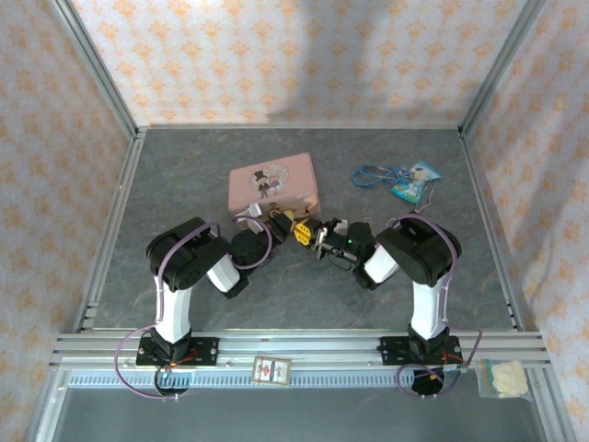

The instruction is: Unlock a padlock with a key

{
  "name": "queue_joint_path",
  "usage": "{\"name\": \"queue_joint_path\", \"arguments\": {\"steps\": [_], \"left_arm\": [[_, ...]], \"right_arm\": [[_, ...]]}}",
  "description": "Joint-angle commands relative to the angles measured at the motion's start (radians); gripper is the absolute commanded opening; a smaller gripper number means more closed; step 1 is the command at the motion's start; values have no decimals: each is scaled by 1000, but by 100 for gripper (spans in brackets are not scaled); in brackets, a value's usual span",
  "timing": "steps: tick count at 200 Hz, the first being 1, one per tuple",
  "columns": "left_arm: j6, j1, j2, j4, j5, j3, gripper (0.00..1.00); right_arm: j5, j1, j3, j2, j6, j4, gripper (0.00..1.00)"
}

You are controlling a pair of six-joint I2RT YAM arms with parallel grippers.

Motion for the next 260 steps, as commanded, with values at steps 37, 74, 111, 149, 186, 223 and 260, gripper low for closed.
{"name": "queue_joint_path", "arguments": {"steps": [37, 74, 111, 149, 186, 223, 260], "left_arm": [[23, -20, -114, -128, -1, -22, 0], [13, -23, -142, -301, -1, -6, 0], [38, -34, -152, -507, 0, 35, 0], [70, -39, -162, -641, -9, 64, 11], [33, -35, -204, -653, -18, 27, 53], [-16, -4, -354, -676, -62, -75, 70], [-15, 57, -524, -783, -100, -142, 73]], "right_arm": [[39, -44, -83, -138, -265, -14, 36], [79, -50, -64, -312, -623, -526, 45], [253, -50, 27, -491, -962, -1001, 47], [343, -48, 94, -559, -1118, -1170, 48], [379, -41, 160, -560, -1223, -1245, 48], [430, 15, 249, -556, -1375, -1349, 53], [479, 126, 357, -494, -1486, -1460, 53]]}}
